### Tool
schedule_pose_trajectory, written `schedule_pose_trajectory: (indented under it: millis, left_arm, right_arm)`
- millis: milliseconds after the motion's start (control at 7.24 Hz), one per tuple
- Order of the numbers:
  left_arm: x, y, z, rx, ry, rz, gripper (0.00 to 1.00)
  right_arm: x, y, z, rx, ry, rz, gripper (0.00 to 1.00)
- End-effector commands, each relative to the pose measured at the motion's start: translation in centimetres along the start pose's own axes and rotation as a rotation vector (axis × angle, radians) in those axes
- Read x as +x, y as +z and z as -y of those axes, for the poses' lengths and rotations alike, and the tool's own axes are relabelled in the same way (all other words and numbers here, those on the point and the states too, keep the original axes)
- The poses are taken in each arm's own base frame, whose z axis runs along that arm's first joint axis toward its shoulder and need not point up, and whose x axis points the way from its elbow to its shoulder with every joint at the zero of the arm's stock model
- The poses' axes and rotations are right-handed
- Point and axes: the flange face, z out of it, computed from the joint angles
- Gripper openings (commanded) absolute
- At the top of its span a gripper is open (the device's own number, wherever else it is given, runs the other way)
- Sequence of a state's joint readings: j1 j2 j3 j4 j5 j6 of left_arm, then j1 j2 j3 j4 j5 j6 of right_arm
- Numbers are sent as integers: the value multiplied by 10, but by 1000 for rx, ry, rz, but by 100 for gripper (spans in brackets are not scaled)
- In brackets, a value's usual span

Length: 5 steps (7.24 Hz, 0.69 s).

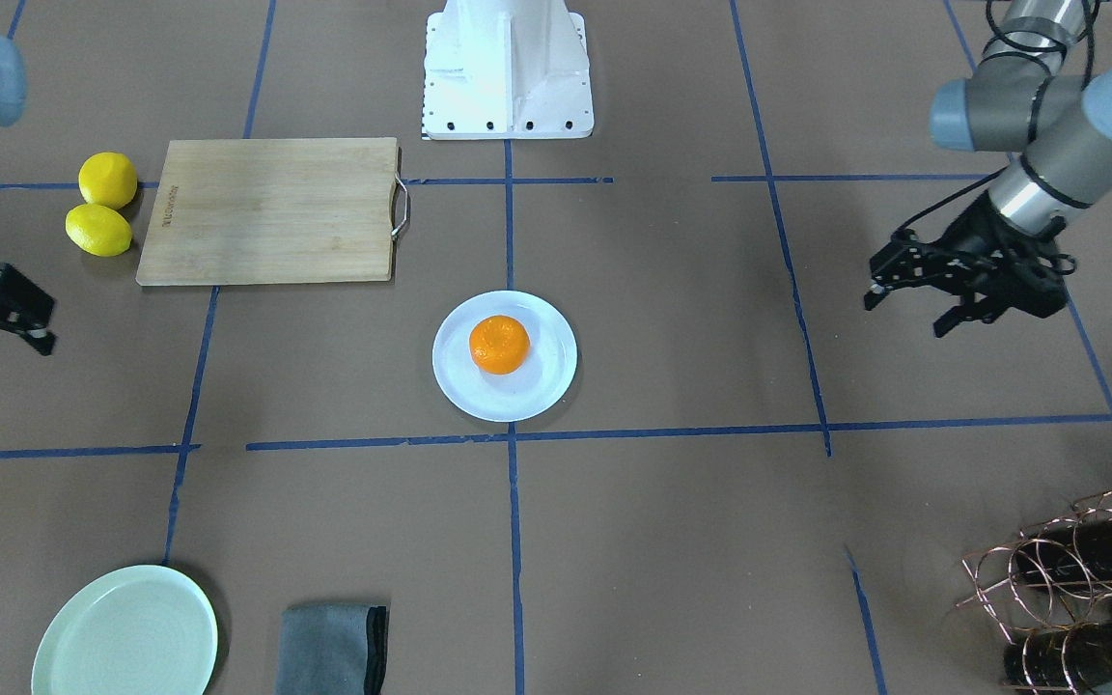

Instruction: Pick orange to plate

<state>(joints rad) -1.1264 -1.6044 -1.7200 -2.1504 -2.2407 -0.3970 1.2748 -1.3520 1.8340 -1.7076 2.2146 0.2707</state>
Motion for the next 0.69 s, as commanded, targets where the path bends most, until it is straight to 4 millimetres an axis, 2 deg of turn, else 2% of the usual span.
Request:
schedule_pose_trajectory:
  millis: [0, 138, 276, 415, 553]
  left_arm:
    - [-121, -82, -22, -74, 110, 141, 99]
    - [-168, -121, -40, -136, 118, 170, 99]
    - [-200, -155, -53, -162, 71, 187, 99]
    - [-212, -169, -59, -195, -16, 172, 99]
    - [-210, -163, -70, -228, -93, 94, 100]
  right_arm:
    - [119, -5, -28, -75, -58, -29, 100]
    - [141, 3, -45, -96, -42, 22, 100]
    - [164, 5, -60, -98, -8, 66, 100]
    - [175, 9, -68, -103, -5, 83, 100]
    - [179, 13, -76, -111, 3, 84, 100]
